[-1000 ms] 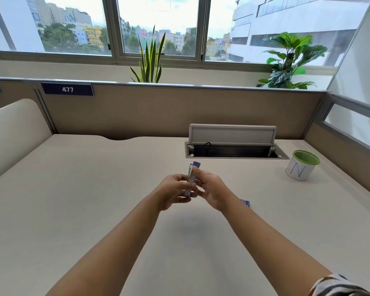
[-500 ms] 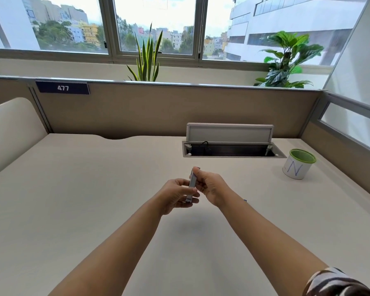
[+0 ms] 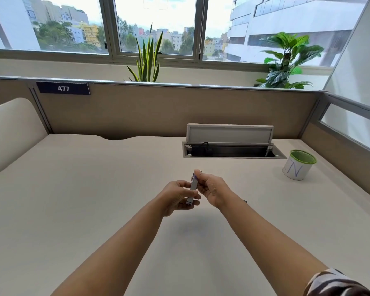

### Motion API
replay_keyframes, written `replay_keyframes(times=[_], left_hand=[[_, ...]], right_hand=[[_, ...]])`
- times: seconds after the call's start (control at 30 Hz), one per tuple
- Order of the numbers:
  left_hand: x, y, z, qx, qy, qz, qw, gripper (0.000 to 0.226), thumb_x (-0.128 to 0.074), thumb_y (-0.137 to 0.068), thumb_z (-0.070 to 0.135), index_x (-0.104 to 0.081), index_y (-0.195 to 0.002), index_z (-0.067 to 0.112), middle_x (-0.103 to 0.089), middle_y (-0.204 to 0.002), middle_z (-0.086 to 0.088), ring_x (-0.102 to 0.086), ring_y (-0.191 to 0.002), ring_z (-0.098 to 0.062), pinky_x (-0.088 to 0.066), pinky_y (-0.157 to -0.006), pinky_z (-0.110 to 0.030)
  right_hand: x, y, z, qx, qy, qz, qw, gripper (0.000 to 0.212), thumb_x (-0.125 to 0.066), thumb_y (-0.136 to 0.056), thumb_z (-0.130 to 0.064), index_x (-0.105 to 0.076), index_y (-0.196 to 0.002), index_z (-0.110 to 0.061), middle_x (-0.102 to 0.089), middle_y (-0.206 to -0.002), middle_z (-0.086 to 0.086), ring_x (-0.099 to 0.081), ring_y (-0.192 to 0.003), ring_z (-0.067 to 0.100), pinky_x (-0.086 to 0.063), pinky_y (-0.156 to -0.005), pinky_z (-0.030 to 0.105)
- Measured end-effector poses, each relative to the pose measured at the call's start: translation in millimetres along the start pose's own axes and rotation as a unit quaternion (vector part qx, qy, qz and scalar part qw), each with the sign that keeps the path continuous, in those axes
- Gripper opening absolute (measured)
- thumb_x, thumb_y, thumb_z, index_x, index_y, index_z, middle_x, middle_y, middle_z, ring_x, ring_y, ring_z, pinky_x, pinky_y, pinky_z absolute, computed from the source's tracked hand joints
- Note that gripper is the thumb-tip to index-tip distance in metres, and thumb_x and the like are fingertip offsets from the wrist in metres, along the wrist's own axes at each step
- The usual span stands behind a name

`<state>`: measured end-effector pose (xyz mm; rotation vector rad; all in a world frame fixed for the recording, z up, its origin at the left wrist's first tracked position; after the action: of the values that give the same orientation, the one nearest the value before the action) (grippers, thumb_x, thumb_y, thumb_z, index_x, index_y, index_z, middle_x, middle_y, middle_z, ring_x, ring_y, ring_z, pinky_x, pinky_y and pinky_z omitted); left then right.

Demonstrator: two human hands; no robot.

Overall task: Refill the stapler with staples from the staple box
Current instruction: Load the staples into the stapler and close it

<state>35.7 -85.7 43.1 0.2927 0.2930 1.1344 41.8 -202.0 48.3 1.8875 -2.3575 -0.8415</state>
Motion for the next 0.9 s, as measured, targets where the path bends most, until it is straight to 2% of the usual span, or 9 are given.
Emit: replay_keyframes(times=[0.1, 0.3, 0.37, 0.43, 0.5, 0.57, 0.7, 0.8, 0.9], left_hand=[[-0.1, 0.0, 0.8, 0.002, 0.0, -0.004, 1.0, 0.01, -0.063, -0.085, 0.003, -0.06, -0.093, 0.009, -0.07, -0.088, -0.013, -0.07, -0.077, -0.024, -0.056, -0.072, -0.031], [-4.9, 0.6, 0.2, 0.03, 0.057, -0.041, 0.997, 0.011, -0.053, -0.093, 0.006, -0.061, -0.098, 0.002, -0.067, -0.09, -0.016, -0.069, -0.078, -0.024, -0.056, -0.074, -0.032], [-8.3, 1.3, -0.4, 0.043, 0.112, -0.059, 0.991, 0.017, -0.046, -0.094, 0.005, -0.062, -0.097, -0.001, -0.067, -0.085, -0.016, -0.067, -0.073, -0.023, -0.056, -0.069, -0.03], [-10.3, 1.2, -2.0, 0.061, 0.163, -0.07, 0.982, 0.024, -0.042, -0.094, 0.005, -0.064, -0.094, -0.002, -0.069, -0.077, -0.014, -0.068, -0.065, -0.022, -0.055, -0.068, -0.031], [-11.2, 0.5, -3.0, 0.072, 0.195, -0.078, 0.975, 0.029, -0.037, -0.093, 0.006, -0.065, -0.095, -0.002, -0.071, -0.075, -0.014, -0.069, -0.063, -0.023, -0.054, -0.07, -0.033], [-11.4, -0.9, -3.5, 0.076, 0.21, -0.072, 0.972, 0.032, -0.034, -0.09, 0.006, -0.064, -0.095, -0.004, -0.072, -0.075, -0.017, -0.07, -0.063, -0.025, -0.055, -0.069, -0.035], [-18.9, -2.3, -3.4, 0.074, 0.176, -0.06, 0.98, 0.035, -0.03, -0.089, 0.005, -0.06, -0.102, -0.008, -0.073, -0.08, -0.024, -0.073, -0.07, -0.031, -0.059, -0.069, -0.036], [-30.4, -6.4, -4.4, 0.071, 0.09, -0.04, 0.993, 0.039, -0.028, -0.092, 0.008, -0.058, -0.112, -0.008, -0.07, -0.091, -0.025, -0.07, -0.079, -0.034, -0.057, -0.072, -0.039], [-42.8, -11.1, -1.8, 0.053, -0.037, -0.007, 0.998, 0.033, -0.034, -0.095, 0.013, -0.059, -0.107, -0.005, -0.068, -0.091, -0.023, -0.069, -0.076, -0.033, -0.057, -0.073, -0.037]], right_hand=[[-1.4, 3.1, -1.0, -0.004, 0.016, -0.012, 1.0, 0.016, -0.064, -0.086, -0.018, -0.062, -0.087, -0.002, -0.061, -0.084, 0.012, -0.058, -0.086, 0.024, -0.05, -0.076, 0.026], [-4.3, 9.5, -1.7, -0.03, 0.091, -0.041, 0.995, 0.026, -0.066, -0.083, -0.034, -0.063, -0.087, -0.009, -0.059, -0.082, 0.007, -0.056, -0.078, 0.019, -0.046, -0.076, 0.032], [-3.7, 13.3, 1.8, -0.06, 0.128, -0.049, 0.989, 0.037, -0.061, -0.084, -0.046, -0.061, -0.088, -0.009, -0.057, -0.075, 0.006, -0.053, -0.067, 0.017, -0.046, -0.067, 0.029], [-3.9, 15.8, 7.1, -0.091, 0.145, -0.069, 0.983, 0.045, -0.047, -0.089, -0.053, -0.061, -0.079, -0.011, -0.046, -0.057, 0.001, -0.041, -0.047, 0.011, -0.041, -0.06, 0.025], [-2.7, 16.2, 10.4, -0.101, 0.136, -0.076, 0.983, 0.045, -0.038, -0.094, -0.048, -0.057, -0.07, -0.014, -0.037, -0.051, -0.001, -0.033, -0.04, 0.01, -0.039, -0.059, 0.026], [0.6, 17.1, 10.0, -0.088, 0.138, -0.066, 0.984, 0.035, -0.041, -0.094, -0.034, -0.055, -0.07, -0.014, -0.039, -0.053, -0.001, -0.035, -0.038, 0.01, -0.04, -0.06, 0.027], [10.1, 19.8, 6.9, -0.042, 0.188, -0.051, 0.98, 0.015, -0.053, -0.089, -0.018, -0.066, -0.09, -0.011, -0.058, -0.068, 0.001, -0.051, -0.053, 0.012, -0.043, -0.063, 0.027], [19.7, 20.3, 2.8, -0.029, 0.202, -0.037, 0.978, 0.019, -0.05, -0.093, -0.018, -0.065, -0.083, -0.013, -0.06, -0.076, 0.003, -0.057, -0.065, 0.015, -0.044, -0.056, 0.025], [29.9, 21.4, -5.1, -0.01, 0.209, -0.024, 0.978, 0.025, -0.043, -0.096, -0.015, -0.065, -0.084, -0.013, -0.061, -0.082, 0.006, -0.058, -0.078, 0.02, -0.048, -0.064, 0.031]])
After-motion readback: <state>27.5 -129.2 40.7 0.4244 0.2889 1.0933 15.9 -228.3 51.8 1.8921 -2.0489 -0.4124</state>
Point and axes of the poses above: each hand's wrist, its own y-axis away from the middle knuckle, its own x-axis out of the back of the hand, z = x × y, the point moved 6 cm from there along -y, towards the middle knuckle
